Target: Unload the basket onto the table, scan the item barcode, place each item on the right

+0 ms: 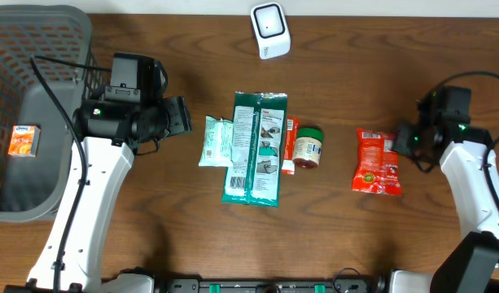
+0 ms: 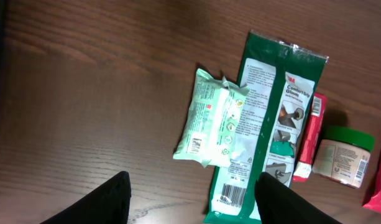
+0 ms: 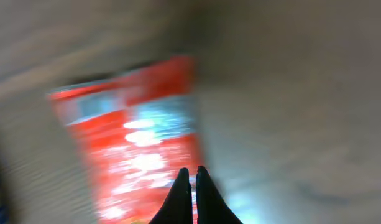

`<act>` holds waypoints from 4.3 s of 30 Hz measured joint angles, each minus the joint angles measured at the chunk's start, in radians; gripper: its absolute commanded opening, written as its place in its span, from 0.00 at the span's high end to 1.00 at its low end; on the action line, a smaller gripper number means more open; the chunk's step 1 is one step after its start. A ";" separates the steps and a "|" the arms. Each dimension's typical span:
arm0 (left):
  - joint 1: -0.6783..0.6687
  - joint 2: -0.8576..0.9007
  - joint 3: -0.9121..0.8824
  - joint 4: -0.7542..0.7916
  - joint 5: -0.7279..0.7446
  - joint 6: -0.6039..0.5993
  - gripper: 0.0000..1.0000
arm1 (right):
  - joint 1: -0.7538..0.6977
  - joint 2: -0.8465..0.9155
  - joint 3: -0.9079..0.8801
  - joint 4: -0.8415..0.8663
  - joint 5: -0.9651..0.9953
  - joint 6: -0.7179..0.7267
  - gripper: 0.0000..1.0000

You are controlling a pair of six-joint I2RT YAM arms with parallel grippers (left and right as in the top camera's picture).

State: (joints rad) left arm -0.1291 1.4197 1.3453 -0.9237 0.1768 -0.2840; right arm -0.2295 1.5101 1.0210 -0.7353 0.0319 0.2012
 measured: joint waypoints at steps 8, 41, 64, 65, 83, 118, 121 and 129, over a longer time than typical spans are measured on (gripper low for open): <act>0.000 0.000 0.000 0.000 0.000 0.000 0.36 | -0.128 0.000 -0.197 0.140 0.114 0.127 0.99; 0.000 0.000 0.000 0.000 0.000 0.000 0.36 | 0.164 -0.040 -0.203 0.299 -0.517 0.080 0.99; 0.000 0.000 0.000 -0.003 0.000 0.000 0.35 | 0.300 0.187 -0.201 0.565 -0.134 -0.168 0.99; 0.000 0.000 0.000 -0.004 0.000 0.000 0.35 | 0.300 0.187 -0.200 0.597 -0.120 -0.160 0.99; 0.000 0.000 0.000 0.000 0.000 0.000 0.35 | 0.055 0.012 0.143 0.125 -0.091 -0.110 0.93; 0.000 0.000 0.000 0.000 0.000 0.000 0.35 | 0.103 0.401 0.109 0.117 -0.357 -0.092 0.91; 0.000 0.000 0.000 0.001 0.000 0.000 0.35 | 0.102 0.401 0.109 0.111 -0.359 -0.072 0.90; 0.000 0.000 0.000 0.008 0.000 0.000 0.35 | 0.104 0.401 0.109 0.107 -0.387 -0.107 0.82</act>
State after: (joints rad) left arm -0.1291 1.4197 1.3453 -0.9157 0.1768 -0.2844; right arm -0.1257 1.9106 1.1297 -0.6281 -0.3553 0.0940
